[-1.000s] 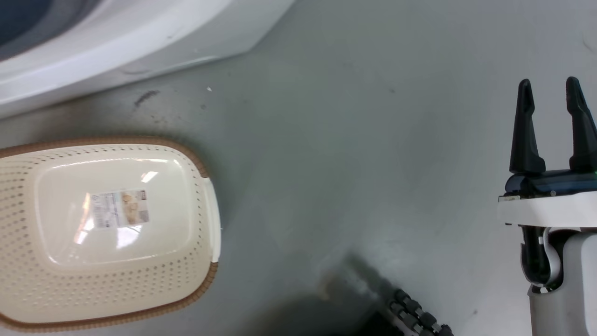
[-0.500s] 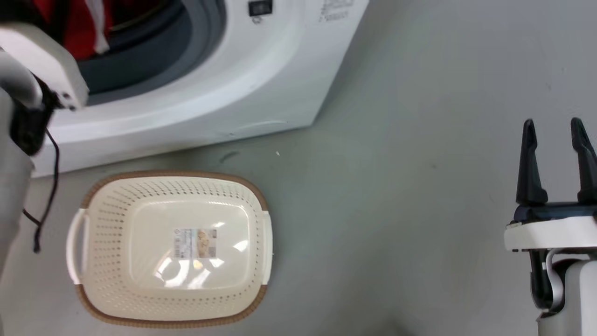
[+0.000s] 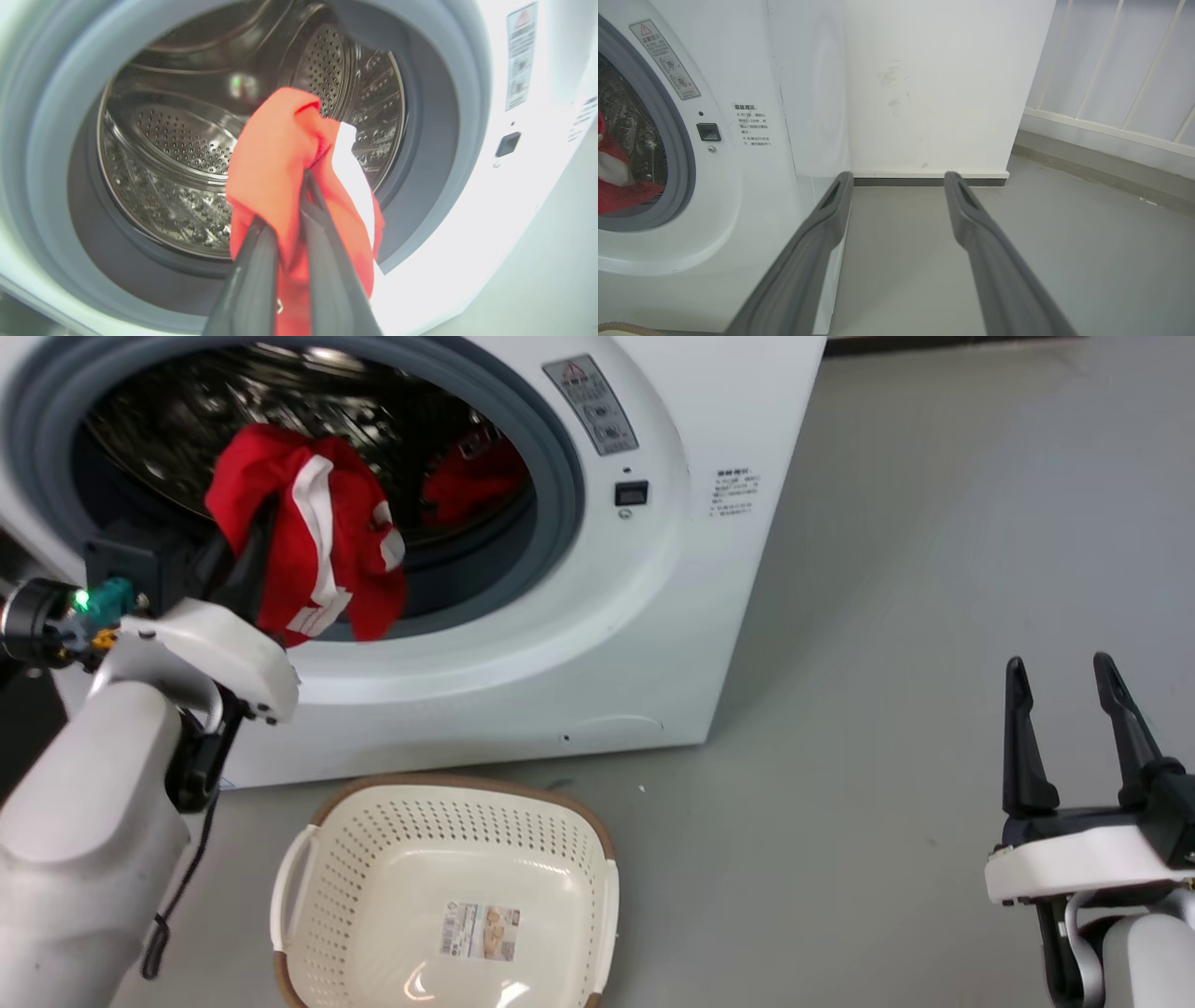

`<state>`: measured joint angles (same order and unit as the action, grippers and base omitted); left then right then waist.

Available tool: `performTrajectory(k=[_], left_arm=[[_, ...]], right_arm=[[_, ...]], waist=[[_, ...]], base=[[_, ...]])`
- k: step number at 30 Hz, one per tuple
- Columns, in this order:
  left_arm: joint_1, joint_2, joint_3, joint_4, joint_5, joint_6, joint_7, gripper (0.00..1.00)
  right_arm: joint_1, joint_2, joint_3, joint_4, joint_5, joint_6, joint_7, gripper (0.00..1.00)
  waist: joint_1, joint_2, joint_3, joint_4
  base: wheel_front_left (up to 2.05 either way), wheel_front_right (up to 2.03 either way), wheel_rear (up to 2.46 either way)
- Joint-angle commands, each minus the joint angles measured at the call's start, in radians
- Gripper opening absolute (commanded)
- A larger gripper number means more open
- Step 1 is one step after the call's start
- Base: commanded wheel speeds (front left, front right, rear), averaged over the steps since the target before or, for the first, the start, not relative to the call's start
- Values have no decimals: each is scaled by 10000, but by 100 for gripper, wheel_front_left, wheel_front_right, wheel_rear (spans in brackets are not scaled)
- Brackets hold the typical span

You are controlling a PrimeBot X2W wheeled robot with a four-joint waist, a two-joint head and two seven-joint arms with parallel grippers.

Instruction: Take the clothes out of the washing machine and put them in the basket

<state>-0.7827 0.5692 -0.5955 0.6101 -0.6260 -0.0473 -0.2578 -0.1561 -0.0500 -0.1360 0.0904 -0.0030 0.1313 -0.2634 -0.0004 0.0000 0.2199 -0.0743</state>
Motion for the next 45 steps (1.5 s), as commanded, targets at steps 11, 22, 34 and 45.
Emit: performTrajectory(k=[11,22,34,45], left_arm=[[3374,89,1421,-4222,387,1456,-76,0],[5882,61,1214,-5660,160,2172,151,0],[5242,-460,274,-2192,289,1257,415,0],[3142,-1309,-314,1839,553,142,430,0]], right_arm=[[776,0,4,134,-6,-10,-21,100],[1022,2,44,18,-101,-10,-21,100],[249,4,157,-393,-40,-10,-22,100],[-422,7,338,-783,-8,-10,-21,100]], waist=[[4,0,-1486,575],[4,0,-1357,397],[4,0,902,-271],[4,0,3378,-1098]], base=[[0,0,0],[0,0,0],[0,0,0],[0,0,0]])
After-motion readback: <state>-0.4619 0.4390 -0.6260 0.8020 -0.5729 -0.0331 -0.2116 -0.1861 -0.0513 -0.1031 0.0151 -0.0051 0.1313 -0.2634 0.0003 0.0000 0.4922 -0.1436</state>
